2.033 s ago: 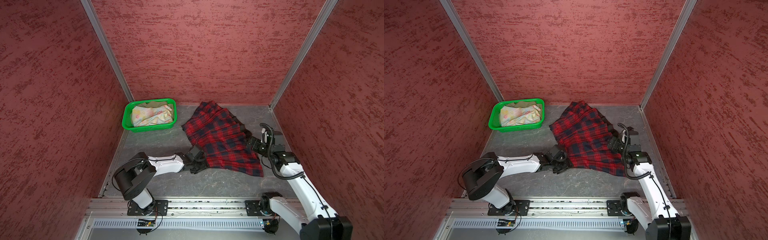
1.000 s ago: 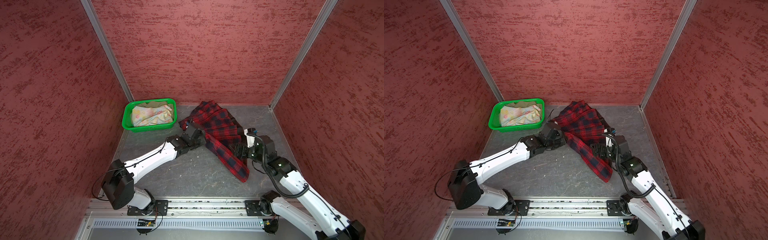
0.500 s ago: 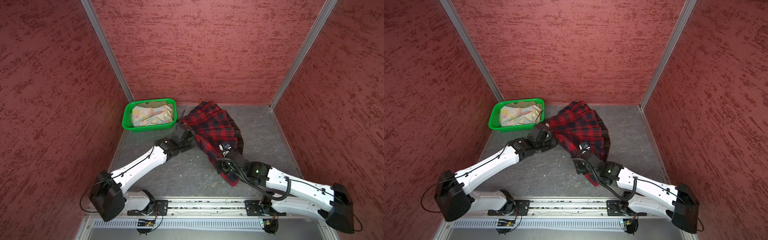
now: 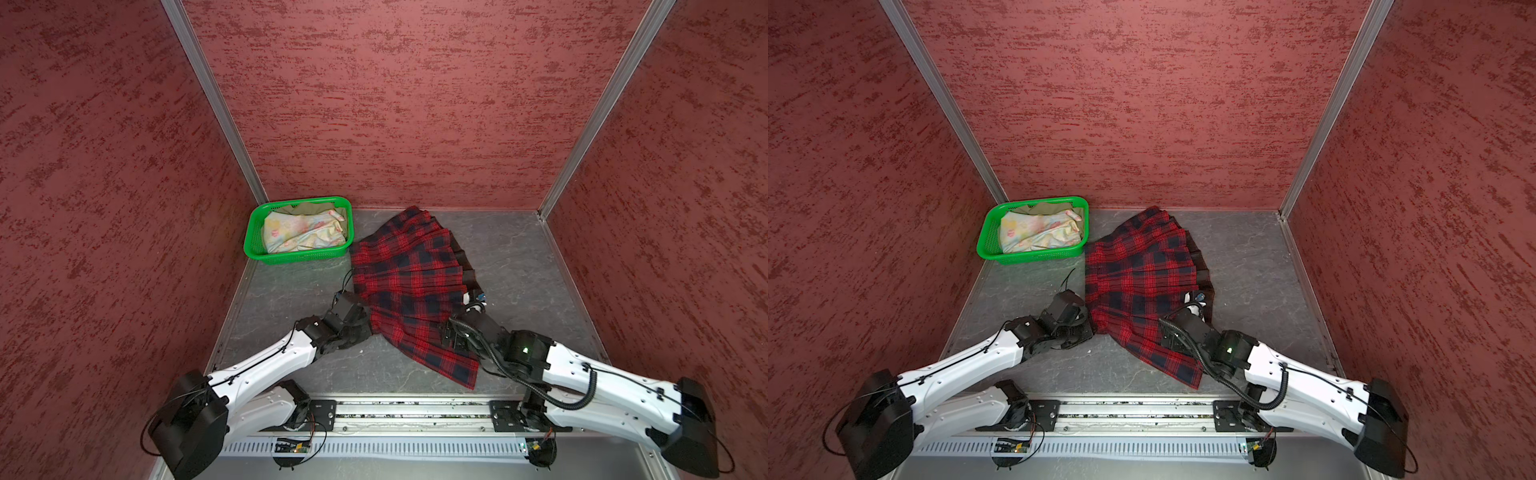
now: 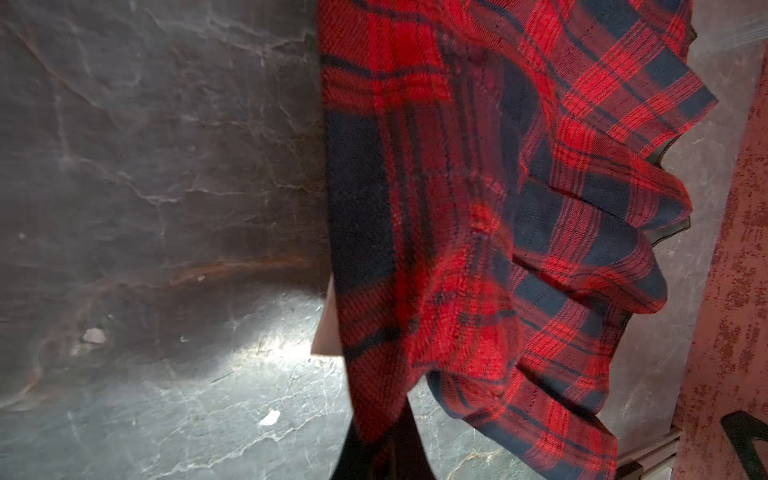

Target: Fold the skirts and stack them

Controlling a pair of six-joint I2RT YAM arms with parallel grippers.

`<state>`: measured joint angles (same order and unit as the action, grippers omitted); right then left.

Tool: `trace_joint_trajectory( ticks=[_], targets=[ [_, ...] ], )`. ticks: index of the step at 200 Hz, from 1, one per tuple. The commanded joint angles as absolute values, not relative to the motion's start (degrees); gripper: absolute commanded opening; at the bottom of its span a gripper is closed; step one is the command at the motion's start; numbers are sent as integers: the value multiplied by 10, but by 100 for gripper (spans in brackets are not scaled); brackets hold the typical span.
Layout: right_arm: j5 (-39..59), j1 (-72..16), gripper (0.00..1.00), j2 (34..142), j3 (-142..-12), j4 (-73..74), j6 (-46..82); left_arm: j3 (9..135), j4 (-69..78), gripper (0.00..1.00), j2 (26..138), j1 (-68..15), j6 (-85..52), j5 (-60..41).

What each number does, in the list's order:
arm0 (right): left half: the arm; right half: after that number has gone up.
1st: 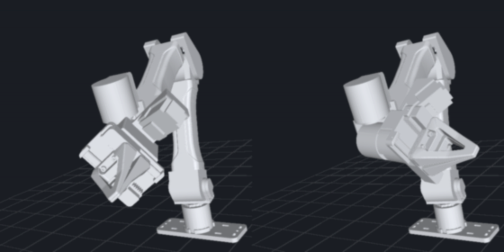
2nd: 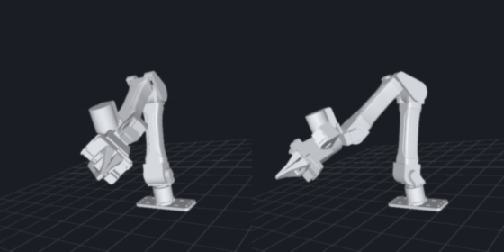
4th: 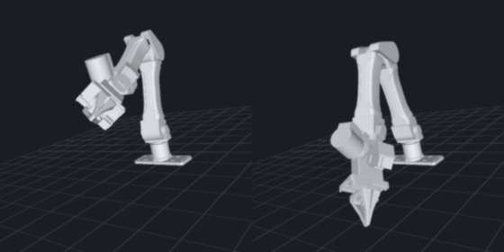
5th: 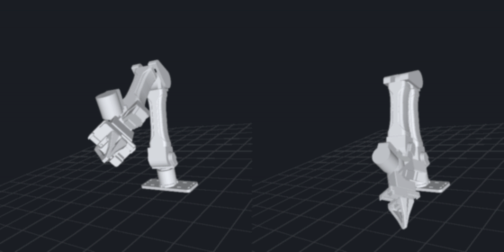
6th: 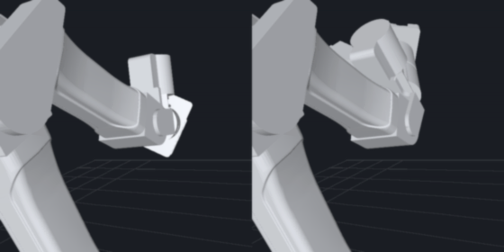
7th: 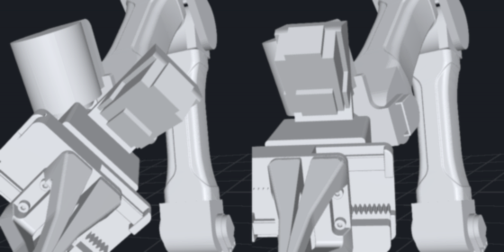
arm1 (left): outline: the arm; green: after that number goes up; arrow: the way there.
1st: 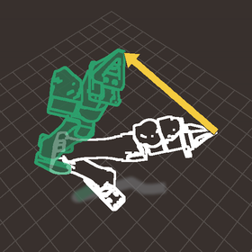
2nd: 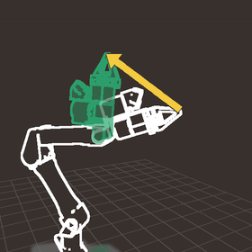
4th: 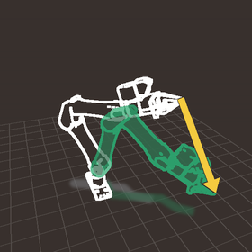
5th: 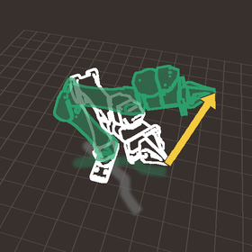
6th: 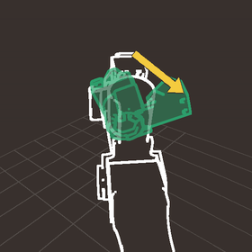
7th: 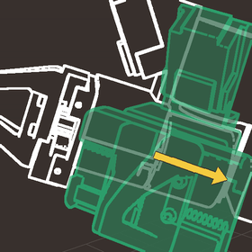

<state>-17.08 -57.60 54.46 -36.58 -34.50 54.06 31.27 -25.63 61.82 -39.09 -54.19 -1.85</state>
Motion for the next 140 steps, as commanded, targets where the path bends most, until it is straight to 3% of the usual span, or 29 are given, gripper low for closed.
trace_joint_trajectory(
  ticks=[1,52,140],
  targets=[
    [-135,-574,90,529,-371,-407,616,311,-254,0,617,-398,-531,-26],
    [-85,-549,88,503,-355,-502,709,305,-288,0,615,-409,-501,-12],
    [38,-494,87,482,-304,-525,781,297,-324,0,623,-427,-468,-6]
  ],
)
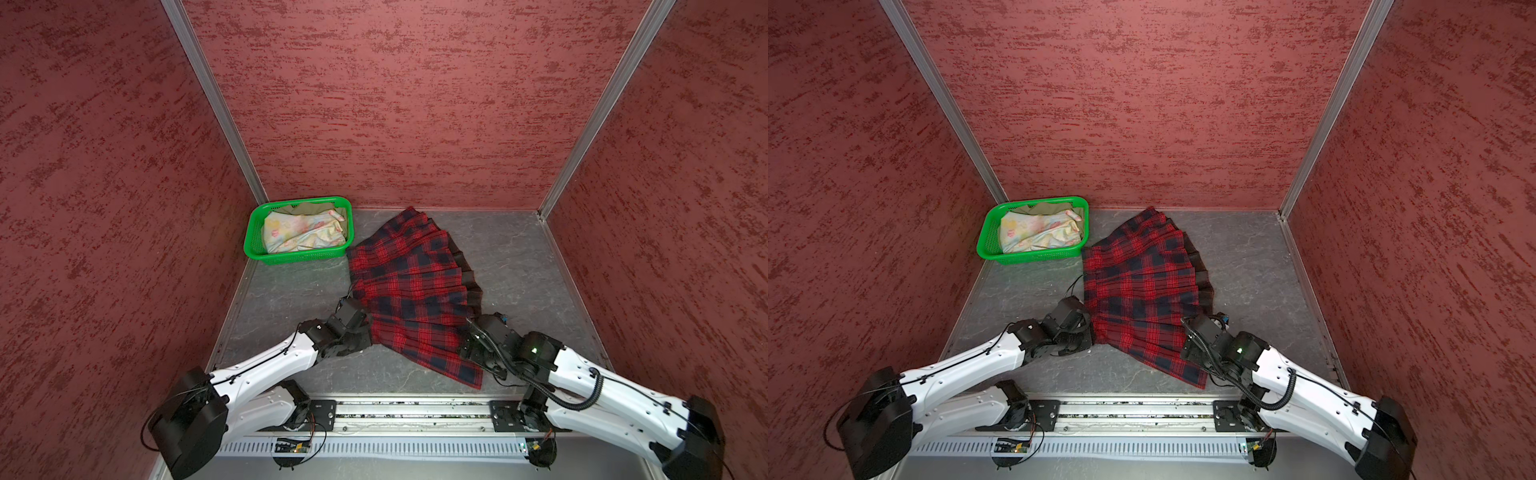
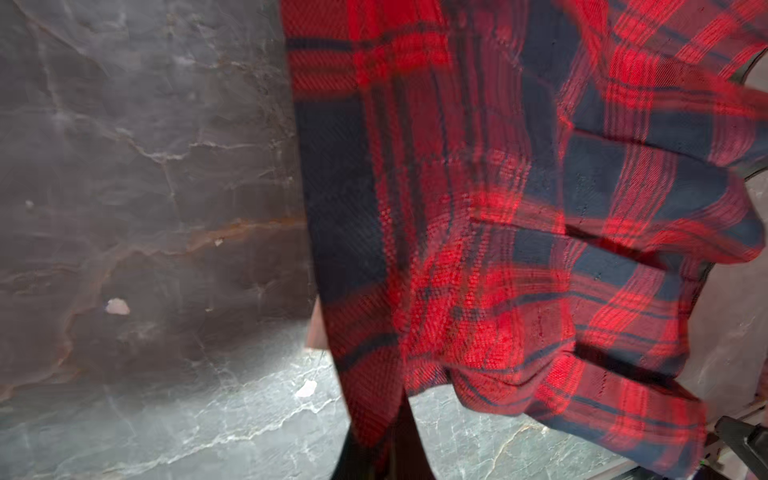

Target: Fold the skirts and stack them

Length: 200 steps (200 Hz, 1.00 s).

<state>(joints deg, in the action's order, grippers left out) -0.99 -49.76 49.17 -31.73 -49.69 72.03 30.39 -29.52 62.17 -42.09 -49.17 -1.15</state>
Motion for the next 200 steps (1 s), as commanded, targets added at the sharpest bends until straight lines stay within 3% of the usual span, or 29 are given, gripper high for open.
trace_joint_trajectory(
  ticks=[1,107,141,165,193,200],
  targets=[
    [40,-494,87,482,-303,-525,782,297,-325,0,623,-428,-467,-6],
    [100,-494,83,453,-251,-507,833,301,-369,0,612,-432,-440,-8],
    [103,-494,72,452,-210,-440,859,304,-356,0,622,-432,-443,-9],
    [115,-494,50,457,-185,-386,874,311,-347,0,633,-432,-446,-14],
    [78,-494,1,439,-213,-432,869,316,-345,0,631,-434,-446,-17],
    [65,-493,0,432,-222,-445,868,320,-348,0,630,-433,-446,-19]
  ],
)
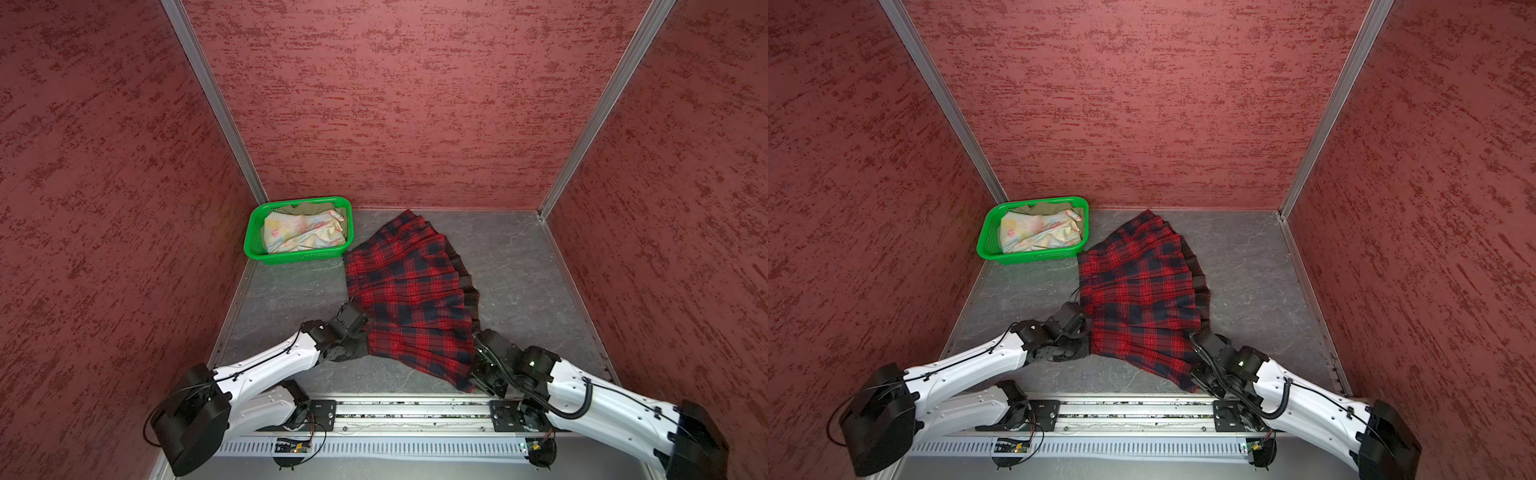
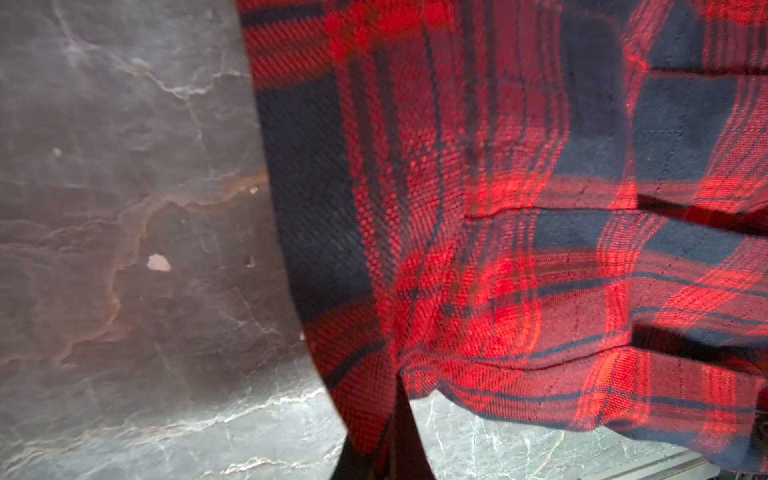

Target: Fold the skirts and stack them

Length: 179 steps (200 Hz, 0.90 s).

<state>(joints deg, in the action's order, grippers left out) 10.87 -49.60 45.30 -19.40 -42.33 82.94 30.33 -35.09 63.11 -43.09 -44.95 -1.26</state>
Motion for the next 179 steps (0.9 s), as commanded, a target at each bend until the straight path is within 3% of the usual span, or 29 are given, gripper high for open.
trace_joint_trajectory(
  ticks=[1,32,76,109,149,179],
  targets=[
    [64,-493,0,431,-224,-446,868,321,-348,0,630,-434,-446,-19],
    [17,-478,0,438,-286,-497,832,351,-379,0,614,-435,-435,-21],
    [-163,-453,0,476,-493,-677,730,367,-419,0,569,-451,-435,-29],
    [-273,-451,0,480,-614,-792,714,380,-439,0,559,-540,-487,-14],
    [-330,-452,0,484,-730,-860,697,452,-483,0,560,-668,-551,25],
    [-391,-449,0,560,-833,-832,608,500,-487,0,557,-661,-530,17]
  ],
)
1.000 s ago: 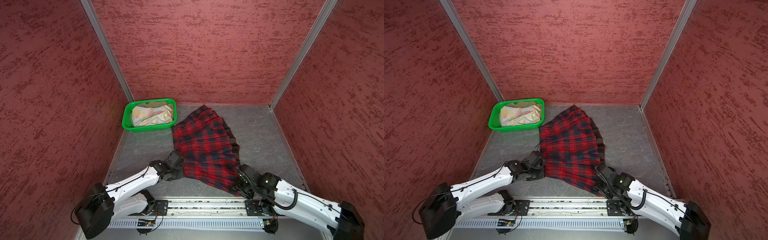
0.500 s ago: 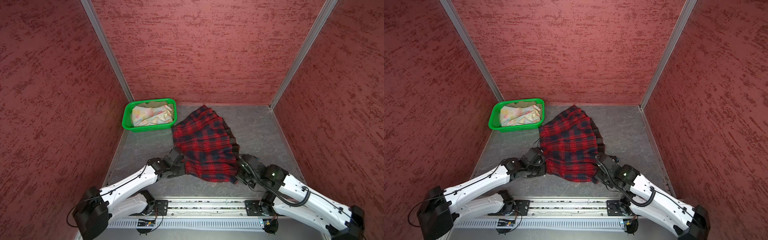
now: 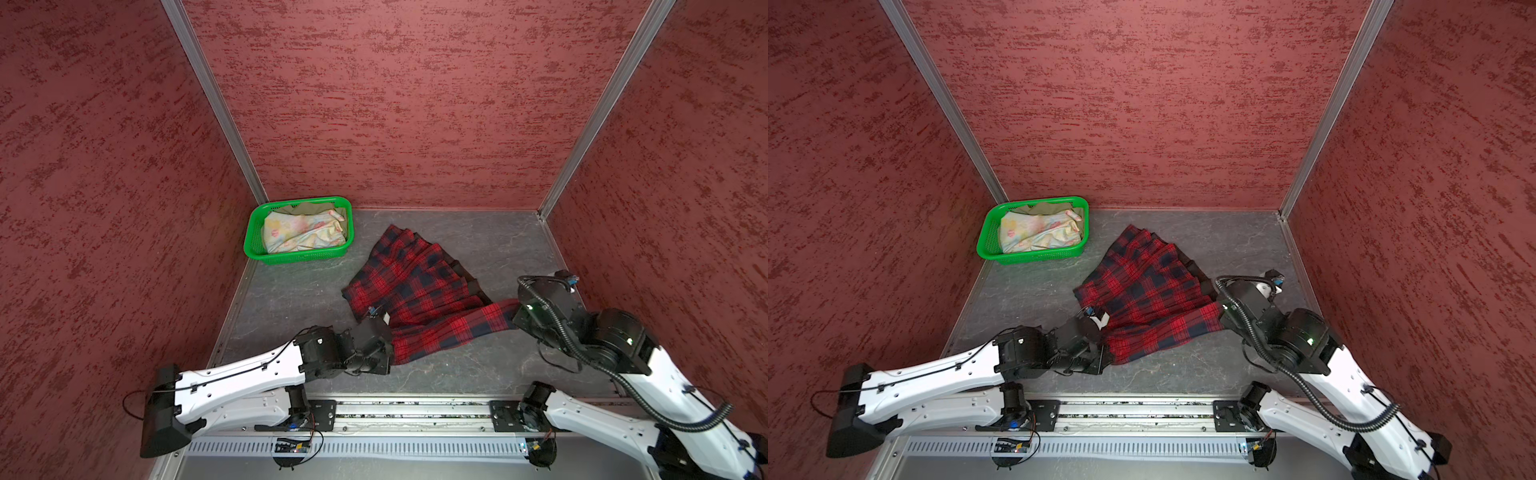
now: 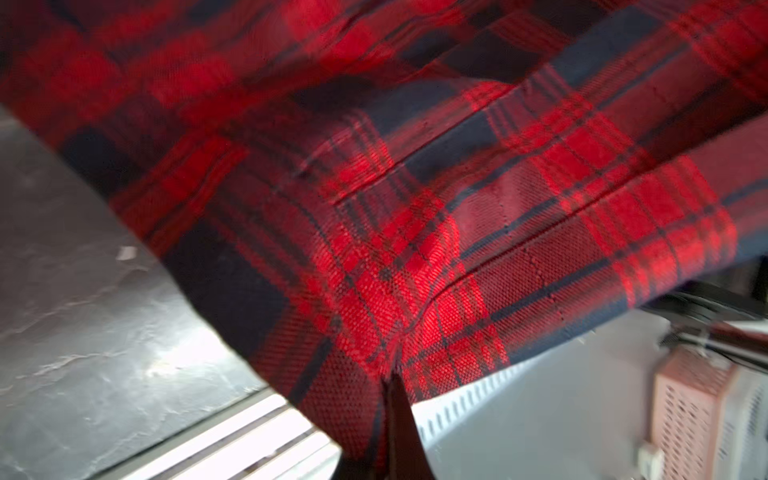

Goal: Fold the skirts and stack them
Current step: 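Release the hem with the right gripper and raise it toward the far side, then grasp the skirt's far edge with the right gripper and lift it up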

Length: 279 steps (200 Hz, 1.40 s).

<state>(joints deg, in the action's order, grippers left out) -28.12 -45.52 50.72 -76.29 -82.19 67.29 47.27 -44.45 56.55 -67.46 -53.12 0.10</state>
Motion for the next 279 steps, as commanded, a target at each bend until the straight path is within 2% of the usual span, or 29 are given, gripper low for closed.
trace_joint_trajectory(
  ticks=[1,22,51,80,94,117,133,160,198,233,279],
  targets=[
    [-393,-447,0,569,-841,-826,599,502,-487,0,556,-659,-528,16],
    [-360,-404,0,651,-898,-728,485,497,-466,0,533,-577,-506,-34],
    [-198,-295,0,749,-920,-550,379,468,-442,0,493,-409,-475,-131],
    [-88,-254,0,934,-1005,-463,330,438,-398,0,519,-255,-425,-219],
    [-50,-247,0,1040,-1089,-470,316,415,-360,0,553,-197,-409,-252],
    [-37,-245,0,1168,-1196,-474,299,384,-288,0,624,-130,-395,-292],
    [-19,-241,0,1204,-1222,-459,295,396,-270,0,647,-123,-382,-289],
    [-33,-235,0,1186,-1242,-465,280,472,-301,0,657,-122,-360,-277],
    [-120,-217,0,1050,-1248,-475,238,639,-368,0,657,-139,-331,-254],
    [-207,-211,0,913,-1255,-474,195,803,-416,0,684,-200,-301,-216],
    [-258,-211,0,787,-1274,-498,165,961,-484,0,695,-307,-264,-128]
  ],
)
